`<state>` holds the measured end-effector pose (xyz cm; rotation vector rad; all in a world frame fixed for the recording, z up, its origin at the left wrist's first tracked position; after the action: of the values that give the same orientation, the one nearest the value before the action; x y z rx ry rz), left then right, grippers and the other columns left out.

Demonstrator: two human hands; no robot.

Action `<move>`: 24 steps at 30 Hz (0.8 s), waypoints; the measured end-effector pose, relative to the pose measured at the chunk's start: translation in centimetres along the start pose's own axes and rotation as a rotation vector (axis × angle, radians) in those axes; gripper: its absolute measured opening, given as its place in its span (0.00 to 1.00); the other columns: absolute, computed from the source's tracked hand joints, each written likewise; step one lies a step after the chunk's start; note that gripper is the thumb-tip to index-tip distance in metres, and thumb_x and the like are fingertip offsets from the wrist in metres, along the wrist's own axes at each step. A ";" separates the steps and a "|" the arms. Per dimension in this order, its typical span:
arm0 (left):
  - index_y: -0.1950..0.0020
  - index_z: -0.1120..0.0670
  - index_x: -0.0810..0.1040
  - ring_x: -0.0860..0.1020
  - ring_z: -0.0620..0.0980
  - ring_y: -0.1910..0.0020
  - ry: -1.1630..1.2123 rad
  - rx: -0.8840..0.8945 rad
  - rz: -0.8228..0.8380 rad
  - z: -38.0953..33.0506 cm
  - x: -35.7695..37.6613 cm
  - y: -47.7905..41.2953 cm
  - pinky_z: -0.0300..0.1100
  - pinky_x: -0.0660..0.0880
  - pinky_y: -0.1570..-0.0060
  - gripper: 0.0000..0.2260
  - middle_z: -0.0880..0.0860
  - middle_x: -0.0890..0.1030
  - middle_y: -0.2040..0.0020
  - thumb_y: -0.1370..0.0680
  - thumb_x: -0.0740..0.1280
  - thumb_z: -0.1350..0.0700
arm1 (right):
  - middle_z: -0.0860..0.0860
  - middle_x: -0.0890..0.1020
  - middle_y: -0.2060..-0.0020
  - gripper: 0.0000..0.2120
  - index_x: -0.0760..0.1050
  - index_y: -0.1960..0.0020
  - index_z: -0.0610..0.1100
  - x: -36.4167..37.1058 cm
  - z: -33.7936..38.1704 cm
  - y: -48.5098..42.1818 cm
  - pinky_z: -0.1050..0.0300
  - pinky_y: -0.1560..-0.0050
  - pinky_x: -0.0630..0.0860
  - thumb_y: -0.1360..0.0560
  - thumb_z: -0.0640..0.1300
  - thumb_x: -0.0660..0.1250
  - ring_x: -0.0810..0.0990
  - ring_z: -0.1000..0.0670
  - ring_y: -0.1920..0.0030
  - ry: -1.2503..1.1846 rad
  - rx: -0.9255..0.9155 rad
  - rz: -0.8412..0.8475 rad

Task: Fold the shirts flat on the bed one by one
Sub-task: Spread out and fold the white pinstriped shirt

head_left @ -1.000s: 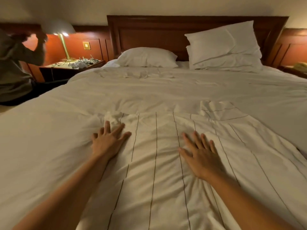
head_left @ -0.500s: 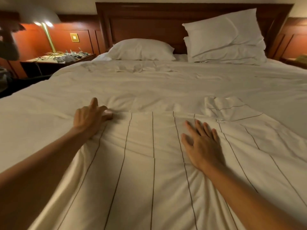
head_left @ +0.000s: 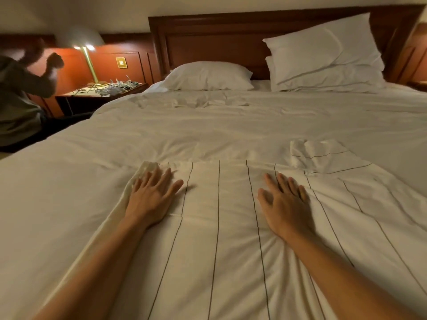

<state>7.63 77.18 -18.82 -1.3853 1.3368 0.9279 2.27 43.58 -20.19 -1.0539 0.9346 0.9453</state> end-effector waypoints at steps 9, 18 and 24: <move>0.20 0.43 0.57 0.60 0.61 0.23 0.031 -0.205 -0.136 3.3 -0.9 -4.6 0.58 0.57 0.27 0.32 0.56 0.58 0.20 0.21 0.52 0.31 | 0.53 0.54 0.20 0.29 0.50 0.20 0.60 0.0 0.1 -0.2 0.46 0.22 0.48 0.20 0.63 0.44 0.52 0.47 0.21 0.010 -0.001 0.013; 0.63 0.51 0.73 0.70 0.47 0.67 0.396 -0.205 0.264 4.1 -5.6 -9.8 0.40 0.65 0.66 0.15 0.50 0.73 0.63 0.31 0.80 0.53 | 0.53 0.65 0.24 0.31 0.62 0.24 0.60 -0.2 0.4 0.0 0.45 0.26 0.56 0.25 0.64 0.43 0.61 0.47 0.25 -0.011 0.024 -0.080; 0.51 0.55 0.82 0.79 0.53 0.61 0.615 -0.264 -0.049 4.5 -8.3 -10.8 0.43 0.78 0.60 0.13 0.56 0.82 0.55 0.32 0.81 0.59 | 0.53 0.69 0.27 0.30 0.66 0.26 0.59 -0.4 0.3 0.0 0.44 0.29 0.59 0.25 0.63 0.45 0.64 0.47 0.27 -0.018 0.020 -0.109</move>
<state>17.85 82.90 -10.56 -2.0054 1.6558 0.6829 2.15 43.84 -19.74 -1.0671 0.8616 0.8520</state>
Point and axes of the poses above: each hand's wrist, its own y-axis away from the middle knuckle, its own x-axis out of the palm, z = x × y, the point moved 4 cm from there along -y, towards the middle knuckle
